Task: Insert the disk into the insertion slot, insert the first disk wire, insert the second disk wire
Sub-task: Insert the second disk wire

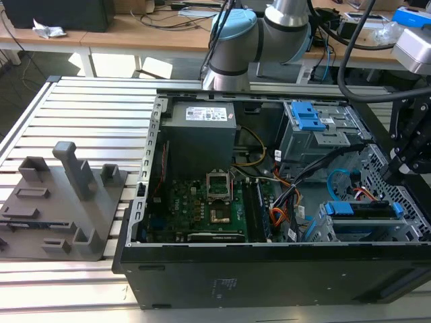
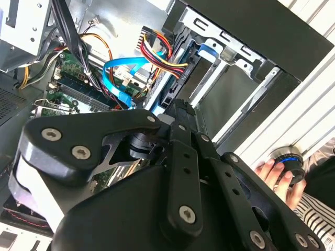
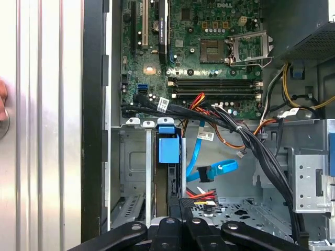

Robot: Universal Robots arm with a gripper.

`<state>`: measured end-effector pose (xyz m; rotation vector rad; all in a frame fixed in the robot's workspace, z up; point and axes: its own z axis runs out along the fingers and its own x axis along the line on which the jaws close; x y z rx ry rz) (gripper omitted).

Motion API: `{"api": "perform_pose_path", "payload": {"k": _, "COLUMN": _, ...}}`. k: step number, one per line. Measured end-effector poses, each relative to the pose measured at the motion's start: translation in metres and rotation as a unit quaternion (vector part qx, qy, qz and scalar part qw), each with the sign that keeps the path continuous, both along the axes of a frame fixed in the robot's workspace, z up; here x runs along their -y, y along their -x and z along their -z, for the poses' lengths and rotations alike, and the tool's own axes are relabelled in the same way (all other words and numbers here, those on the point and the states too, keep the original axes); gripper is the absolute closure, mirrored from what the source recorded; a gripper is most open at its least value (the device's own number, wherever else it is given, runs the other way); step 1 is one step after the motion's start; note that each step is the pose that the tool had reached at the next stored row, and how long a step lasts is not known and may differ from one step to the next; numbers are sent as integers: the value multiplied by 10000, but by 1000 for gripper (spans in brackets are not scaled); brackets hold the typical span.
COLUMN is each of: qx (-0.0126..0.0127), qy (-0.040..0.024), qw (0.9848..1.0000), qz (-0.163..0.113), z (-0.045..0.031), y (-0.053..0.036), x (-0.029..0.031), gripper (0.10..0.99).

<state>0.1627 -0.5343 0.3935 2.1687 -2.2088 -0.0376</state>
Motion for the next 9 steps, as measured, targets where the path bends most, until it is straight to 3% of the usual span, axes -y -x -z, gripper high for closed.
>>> {"api": "perform_pose_path", "payload": {"k": 5, "qx": 0, "qy": 0, "qw": 10000, "qz": 0, "z": 0, "y": 1, "x": 0, "gripper": 973}}
{"api": "perform_pose_path", "payload": {"k": 7, "qx": 0, "qy": 0, "qw": 10000, "qz": 0, "z": 0, "y": 2, "x": 0, "gripper": 851}}
{"api": "perform_pose_path", "payload": {"k": 8, "qx": 0, "qy": -1, "qw": 10000, "qz": 0, "z": 1, "y": 2, "x": 0, "gripper": 851}}
{"api": "perform_pose_path", "payload": {"k": 9, "qx": 0, "qy": 0, "qw": 10000, "qz": 0, "z": 0, "y": 2, "x": 0, "gripper": 784}}
